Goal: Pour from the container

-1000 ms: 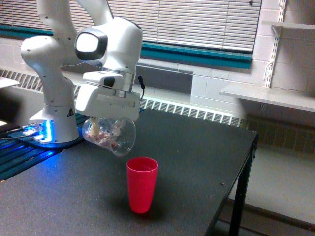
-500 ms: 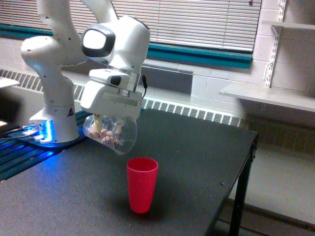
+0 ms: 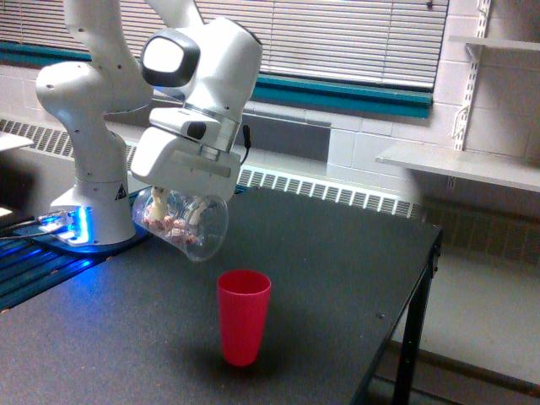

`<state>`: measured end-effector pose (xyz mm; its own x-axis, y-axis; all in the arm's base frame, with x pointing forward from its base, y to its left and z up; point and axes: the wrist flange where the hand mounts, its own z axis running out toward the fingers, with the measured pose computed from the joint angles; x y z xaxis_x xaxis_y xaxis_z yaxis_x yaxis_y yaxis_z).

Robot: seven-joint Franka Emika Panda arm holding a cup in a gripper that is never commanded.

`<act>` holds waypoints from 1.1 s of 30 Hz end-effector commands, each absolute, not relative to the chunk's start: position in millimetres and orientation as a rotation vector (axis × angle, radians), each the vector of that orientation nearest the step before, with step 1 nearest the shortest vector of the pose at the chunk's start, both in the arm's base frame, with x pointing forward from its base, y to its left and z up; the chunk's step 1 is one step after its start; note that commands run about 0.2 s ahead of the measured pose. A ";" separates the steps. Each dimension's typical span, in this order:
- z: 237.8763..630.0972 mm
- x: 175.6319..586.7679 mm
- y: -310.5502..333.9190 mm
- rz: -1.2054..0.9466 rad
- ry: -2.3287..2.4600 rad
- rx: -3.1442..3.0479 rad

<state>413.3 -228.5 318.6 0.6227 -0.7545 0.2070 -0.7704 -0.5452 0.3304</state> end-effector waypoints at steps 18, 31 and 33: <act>317.5 438.5 -209.6 -0.025 -1.143 2.421; 318.1 448.0 -198.5 -0.083 -1.134 2.389; 318.1 449.3 -198.2 -0.090 -1.135 2.379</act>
